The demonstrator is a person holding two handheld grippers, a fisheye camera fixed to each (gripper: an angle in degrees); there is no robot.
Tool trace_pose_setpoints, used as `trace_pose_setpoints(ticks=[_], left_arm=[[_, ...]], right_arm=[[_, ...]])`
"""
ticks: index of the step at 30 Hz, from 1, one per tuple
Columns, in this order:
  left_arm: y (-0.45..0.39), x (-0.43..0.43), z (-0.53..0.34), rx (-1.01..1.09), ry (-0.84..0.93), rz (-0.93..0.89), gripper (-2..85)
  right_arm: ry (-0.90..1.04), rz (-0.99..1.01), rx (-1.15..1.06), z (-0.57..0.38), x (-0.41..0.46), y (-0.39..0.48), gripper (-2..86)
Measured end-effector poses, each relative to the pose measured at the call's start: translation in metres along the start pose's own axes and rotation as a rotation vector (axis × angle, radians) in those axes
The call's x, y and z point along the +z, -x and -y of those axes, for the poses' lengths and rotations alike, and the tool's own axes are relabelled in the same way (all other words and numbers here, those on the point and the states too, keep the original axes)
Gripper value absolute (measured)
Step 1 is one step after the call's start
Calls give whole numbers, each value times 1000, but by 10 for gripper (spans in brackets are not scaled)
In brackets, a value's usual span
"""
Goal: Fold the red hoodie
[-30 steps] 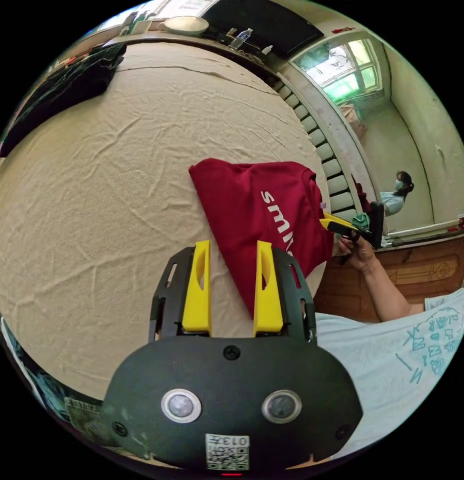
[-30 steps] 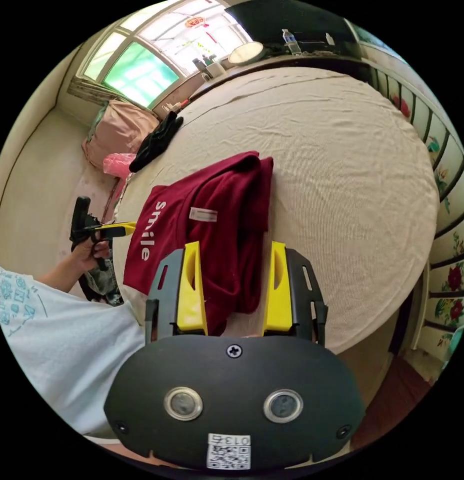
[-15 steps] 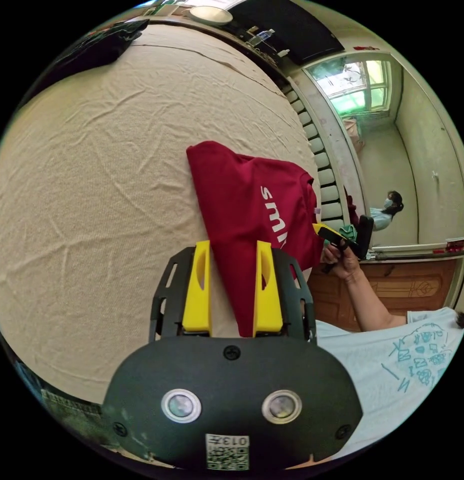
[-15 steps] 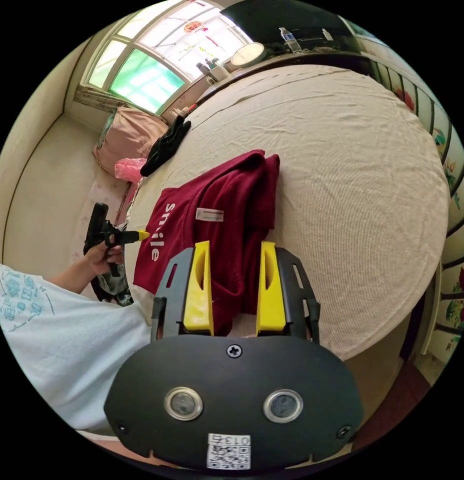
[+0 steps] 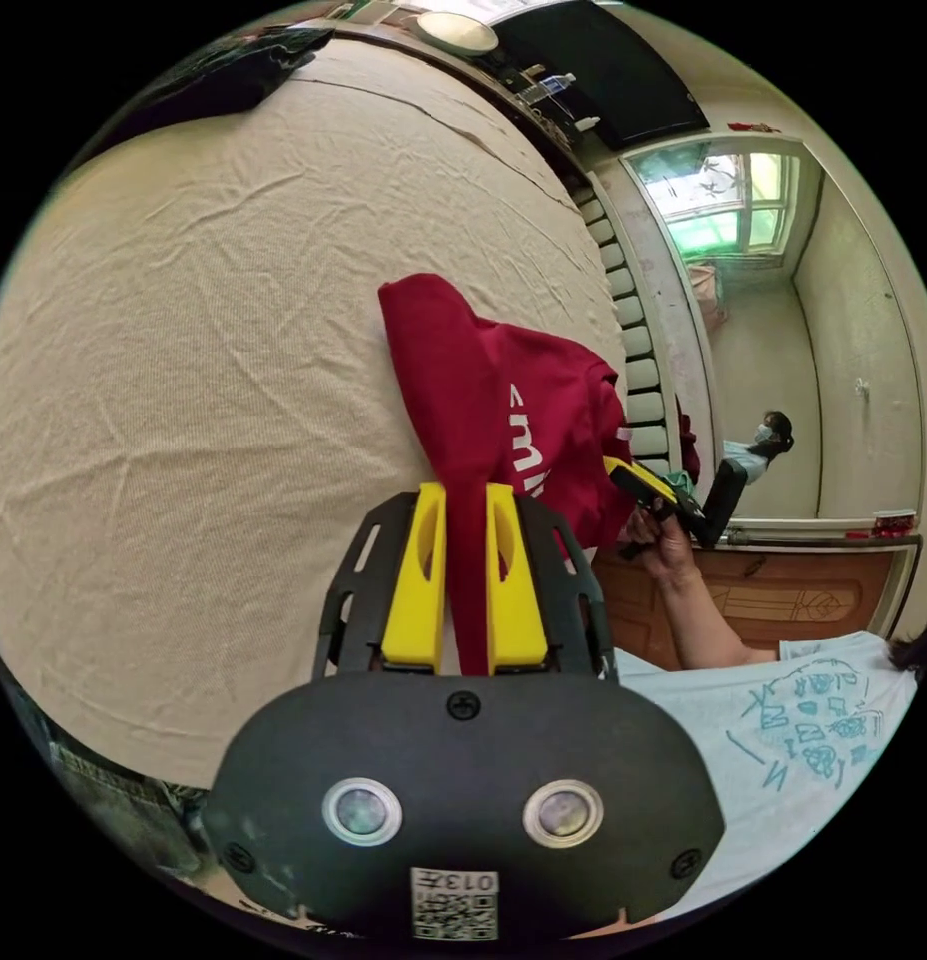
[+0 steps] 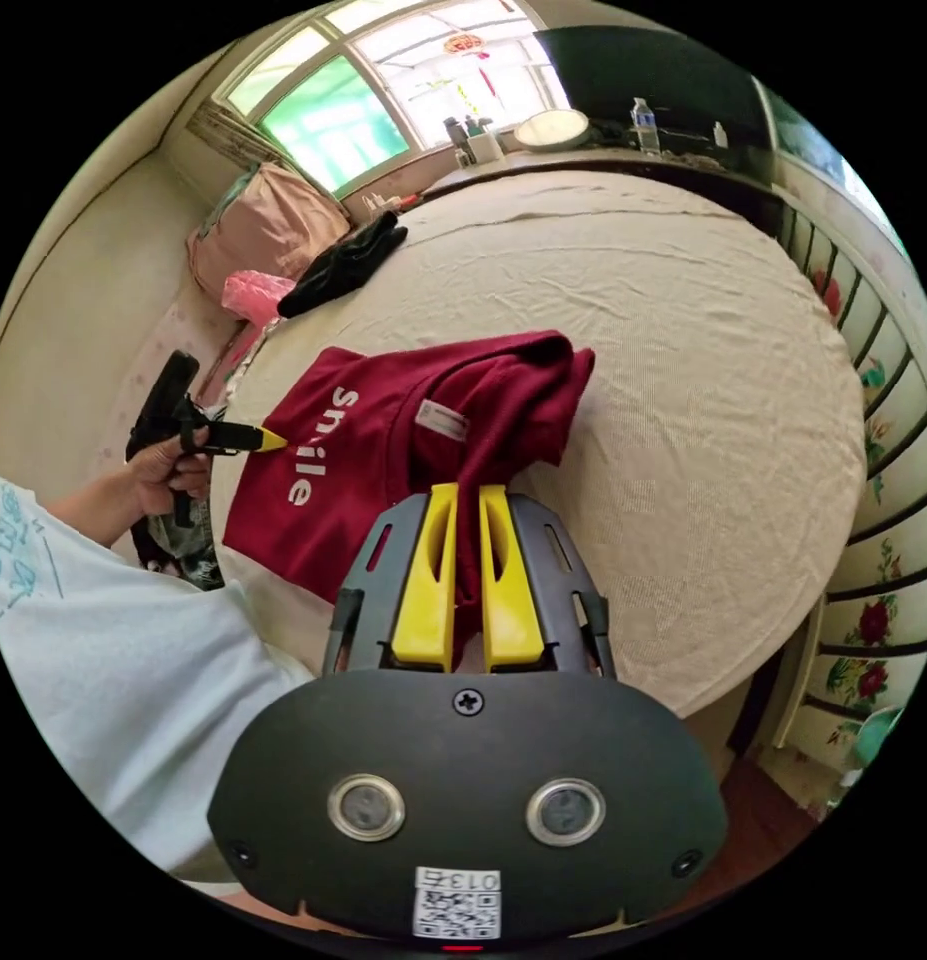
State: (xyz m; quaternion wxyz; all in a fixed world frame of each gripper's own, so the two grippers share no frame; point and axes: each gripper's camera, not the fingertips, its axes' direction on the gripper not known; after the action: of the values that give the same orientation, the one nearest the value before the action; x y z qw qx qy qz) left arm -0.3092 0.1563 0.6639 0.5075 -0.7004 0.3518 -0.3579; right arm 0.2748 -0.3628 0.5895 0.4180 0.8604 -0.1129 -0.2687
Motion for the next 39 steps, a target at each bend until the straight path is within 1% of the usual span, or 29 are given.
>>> trace_pose_setpoints(ticks=[4,5,7,10,13,18,22,24,26,30,32,37,39], left_arm=[[-27,-21,-21,21,-21,26,66],[-41,-26,-26,58,-37,67,65],[-60,-31,-32,119,-58,93,65],[-78,-40,-41,170,-85,81,64],[-86,-59,-50,180,-149,60,63],[-84,-108,-55,188,-277,20,63],[-70,-171,-34,225,-372,85,63],[-61,-205,-20,242,-414,149,63],[-45,-253,6,274,-455,257,64],[3,-312,61,257,-483,333,63],[39,-335,101,239,-490,407,63],[115,-335,171,187,-448,534,64],[147,-319,189,142,-425,572,65]], right_arm=[[-32,-8,-38,0,-19,21,27],[-38,-20,-61,-1,-23,29,27],[-49,-24,-83,-1,-28,39,27],[-76,-42,-107,2,-38,52,26],[-124,-55,-138,10,-54,64,25],[-221,-21,-228,57,-81,87,25],[-272,13,-330,120,-75,121,25],[-309,11,-409,169,-60,156,25],[-337,33,-440,208,-44,182,25],[-362,69,-427,305,11,235,26],[-356,63,-408,346,40,256,26],[-301,28,-375,430,116,297,26],[-228,-2,-367,457,159,305,26]])
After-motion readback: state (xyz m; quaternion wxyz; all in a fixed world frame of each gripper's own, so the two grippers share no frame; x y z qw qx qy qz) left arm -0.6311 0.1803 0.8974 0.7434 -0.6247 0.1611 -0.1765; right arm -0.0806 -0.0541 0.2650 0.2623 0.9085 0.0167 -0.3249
